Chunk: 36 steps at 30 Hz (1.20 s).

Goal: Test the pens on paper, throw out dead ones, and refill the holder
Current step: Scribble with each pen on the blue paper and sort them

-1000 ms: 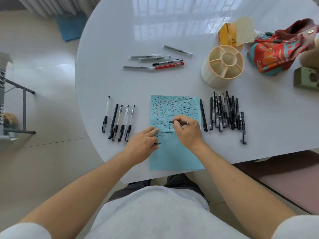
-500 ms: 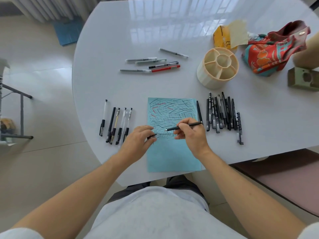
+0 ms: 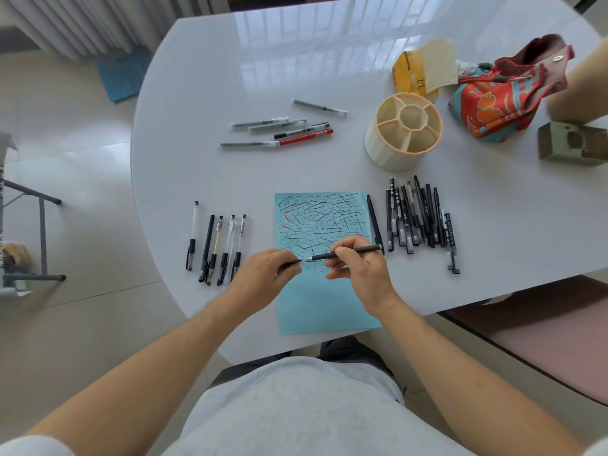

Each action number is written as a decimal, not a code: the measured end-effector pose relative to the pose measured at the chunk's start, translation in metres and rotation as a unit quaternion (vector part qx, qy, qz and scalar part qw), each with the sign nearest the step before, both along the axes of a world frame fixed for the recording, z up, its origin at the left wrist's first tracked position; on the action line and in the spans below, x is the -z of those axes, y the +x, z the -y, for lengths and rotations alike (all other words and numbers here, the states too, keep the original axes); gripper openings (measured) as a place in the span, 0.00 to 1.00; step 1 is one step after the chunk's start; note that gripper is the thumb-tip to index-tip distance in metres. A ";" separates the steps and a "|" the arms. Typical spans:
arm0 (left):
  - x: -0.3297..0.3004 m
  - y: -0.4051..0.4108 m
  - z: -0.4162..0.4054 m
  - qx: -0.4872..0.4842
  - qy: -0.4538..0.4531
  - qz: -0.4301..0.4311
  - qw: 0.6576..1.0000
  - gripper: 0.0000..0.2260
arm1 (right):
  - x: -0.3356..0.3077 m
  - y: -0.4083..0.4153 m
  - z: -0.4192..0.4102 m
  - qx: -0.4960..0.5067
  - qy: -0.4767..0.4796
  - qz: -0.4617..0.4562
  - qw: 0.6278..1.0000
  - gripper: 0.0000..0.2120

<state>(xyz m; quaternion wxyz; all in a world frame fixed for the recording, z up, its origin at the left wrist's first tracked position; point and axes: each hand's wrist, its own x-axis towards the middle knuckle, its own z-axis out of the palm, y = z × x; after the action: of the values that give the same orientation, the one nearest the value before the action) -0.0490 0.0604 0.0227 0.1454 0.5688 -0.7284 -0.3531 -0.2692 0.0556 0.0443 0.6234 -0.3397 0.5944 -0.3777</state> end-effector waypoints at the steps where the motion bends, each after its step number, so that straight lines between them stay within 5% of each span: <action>1: -0.001 -0.002 0.001 0.002 0.000 0.002 1.000 0.06 | 0.000 -0.001 0.000 0.002 -0.003 -0.003 1.000 0.05; 12: -0.005 -0.024 0.011 0.021 0.004 0.020 1.000 0.07 | -0.002 -0.011 0.004 -0.015 0.014 0.015 1.000 0.06; 18: -0.010 -0.026 0.017 0.045 0.000 0.003 0.999 0.07 | -0.013 -0.026 0.011 0.064 0.002 0.036 0.997 0.07; 29: -0.018 -0.046 0.022 0.056 0.000 0.002 0.998 0.09 | -0.005 -0.029 0.006 -0.013 0.009 0.037 0.999 0.06; 36: -0.019 -0.063 0.022 0.050 -0.015 0.012 0.999 0.10 | 0.008 -0.026 -0.001 0.024 0.039 0.025 0.999 0.08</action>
<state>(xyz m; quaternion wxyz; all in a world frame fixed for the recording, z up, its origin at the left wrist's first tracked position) -0.1118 0.0383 0.0421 0.1273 0.5335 -0.7631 -0.3417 -0.2957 0.0567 0.0366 0.6417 -0.2915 0.6005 -0.3777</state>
